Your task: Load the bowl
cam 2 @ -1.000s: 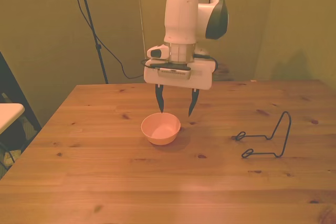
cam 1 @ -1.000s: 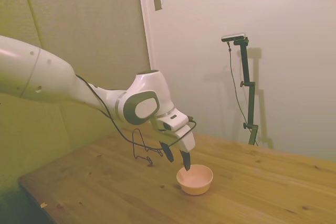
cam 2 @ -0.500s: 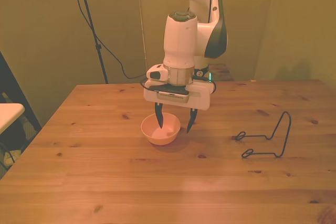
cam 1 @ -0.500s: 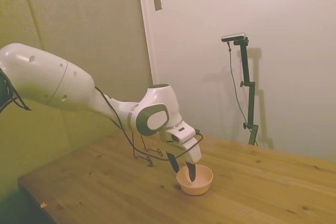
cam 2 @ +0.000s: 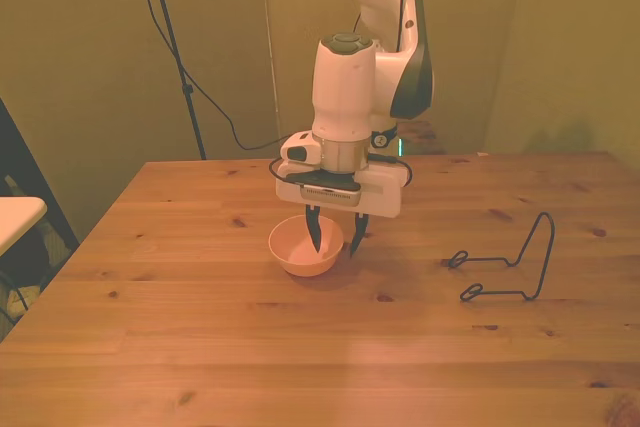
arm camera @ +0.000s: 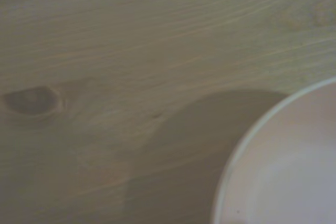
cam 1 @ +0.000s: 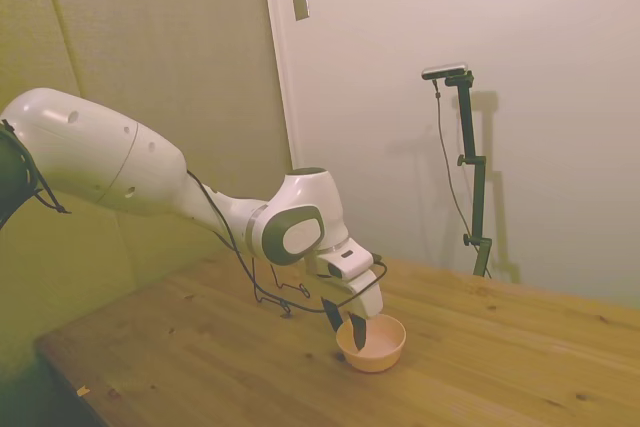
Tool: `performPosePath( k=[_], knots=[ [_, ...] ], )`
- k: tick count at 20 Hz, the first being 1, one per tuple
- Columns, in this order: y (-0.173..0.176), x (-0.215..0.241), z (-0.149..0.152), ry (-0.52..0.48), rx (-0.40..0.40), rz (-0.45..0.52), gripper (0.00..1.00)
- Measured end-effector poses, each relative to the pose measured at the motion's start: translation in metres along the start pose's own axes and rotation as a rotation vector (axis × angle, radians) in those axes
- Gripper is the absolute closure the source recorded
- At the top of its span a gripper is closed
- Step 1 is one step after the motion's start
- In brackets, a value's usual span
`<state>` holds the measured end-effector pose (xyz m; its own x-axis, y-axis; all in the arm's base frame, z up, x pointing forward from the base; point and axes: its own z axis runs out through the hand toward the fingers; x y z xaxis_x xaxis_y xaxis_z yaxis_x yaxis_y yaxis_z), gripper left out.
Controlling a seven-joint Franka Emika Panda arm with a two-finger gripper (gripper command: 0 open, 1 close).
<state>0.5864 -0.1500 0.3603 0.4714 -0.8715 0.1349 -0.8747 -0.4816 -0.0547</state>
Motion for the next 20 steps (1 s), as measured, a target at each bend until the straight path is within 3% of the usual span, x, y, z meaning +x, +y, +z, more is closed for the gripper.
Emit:
performPosePath(
  k=[15, 20],
  knots=[
    [-0.006, -0.001, -0.003, 0.003, 0.008, -0.005, 1.00],
    [-0.011, 0.000, -0.019, -0.043, 0.074, 0.012, 1.00]
  ],
)
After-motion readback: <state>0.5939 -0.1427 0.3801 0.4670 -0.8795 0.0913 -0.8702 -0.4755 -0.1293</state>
